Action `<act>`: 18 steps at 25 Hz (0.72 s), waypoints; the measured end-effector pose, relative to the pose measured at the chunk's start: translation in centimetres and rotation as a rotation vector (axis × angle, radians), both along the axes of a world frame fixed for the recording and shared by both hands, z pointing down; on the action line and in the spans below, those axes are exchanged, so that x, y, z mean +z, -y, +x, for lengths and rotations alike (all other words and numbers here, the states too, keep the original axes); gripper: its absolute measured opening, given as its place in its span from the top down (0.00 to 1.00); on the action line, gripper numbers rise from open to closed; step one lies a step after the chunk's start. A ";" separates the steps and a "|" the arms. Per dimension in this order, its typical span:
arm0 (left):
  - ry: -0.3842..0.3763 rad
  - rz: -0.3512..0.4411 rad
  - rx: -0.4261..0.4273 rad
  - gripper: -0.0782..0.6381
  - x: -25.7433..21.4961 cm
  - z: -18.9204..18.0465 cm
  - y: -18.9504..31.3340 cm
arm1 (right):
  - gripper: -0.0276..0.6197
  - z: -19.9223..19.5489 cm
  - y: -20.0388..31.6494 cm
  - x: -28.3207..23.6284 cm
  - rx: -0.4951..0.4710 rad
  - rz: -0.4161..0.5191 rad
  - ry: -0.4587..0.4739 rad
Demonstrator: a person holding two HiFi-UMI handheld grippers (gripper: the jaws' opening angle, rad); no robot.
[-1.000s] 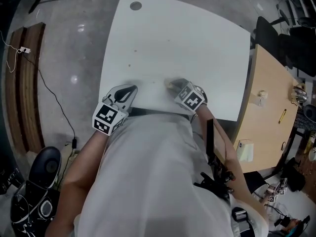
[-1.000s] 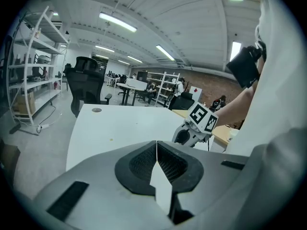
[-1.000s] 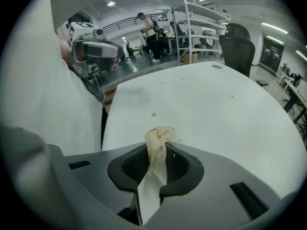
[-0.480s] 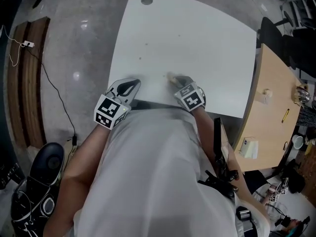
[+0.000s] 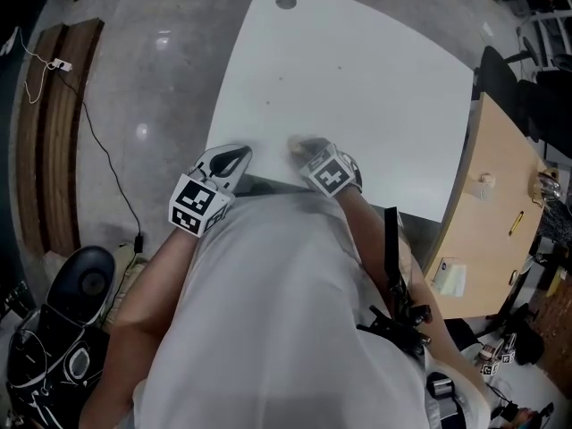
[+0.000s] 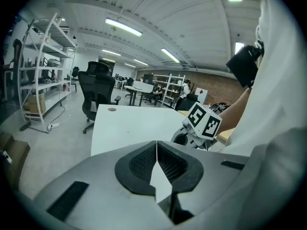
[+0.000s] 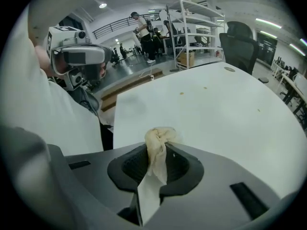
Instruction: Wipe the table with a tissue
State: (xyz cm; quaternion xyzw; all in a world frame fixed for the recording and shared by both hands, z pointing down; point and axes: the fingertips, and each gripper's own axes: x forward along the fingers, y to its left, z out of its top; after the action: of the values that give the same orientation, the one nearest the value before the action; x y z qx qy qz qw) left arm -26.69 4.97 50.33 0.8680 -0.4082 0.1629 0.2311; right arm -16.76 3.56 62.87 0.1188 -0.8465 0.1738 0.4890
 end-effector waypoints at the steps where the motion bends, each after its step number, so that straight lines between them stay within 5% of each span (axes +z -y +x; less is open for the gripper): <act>1: 0.000 -0.002 -0.003 0.88 0.1 -0.2 -0.1 | 0.86 -0.7 -0.5 -0.2 -0.026 -0.019 0.020; 4: -0.003 -0.003 -0.011 0.88 0.0 -0.6 -0.2 | 0.86 -2.5 -1.5 -1.2 -0.031 -0.054 0.133; 9: -0.007 0.004 -0.011 0.88 -0.2 -0.8 0.8 | 0.86 -1.3 2.2 -4.8 0.213 -0.089 0.383; 18: -0.012 -0.017 -0.022 0.88 0.3 0.9 2.0 | 0.86 11.2 10.1 -4.7 0.568 0.038 0.320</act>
State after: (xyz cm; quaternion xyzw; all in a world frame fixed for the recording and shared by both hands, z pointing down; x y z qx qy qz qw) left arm -25.74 2.98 50.66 0.8625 -0.4148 0.1584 0.2428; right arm -5.59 -6.50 58.17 0.3306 -0.8488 0.3037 0.2793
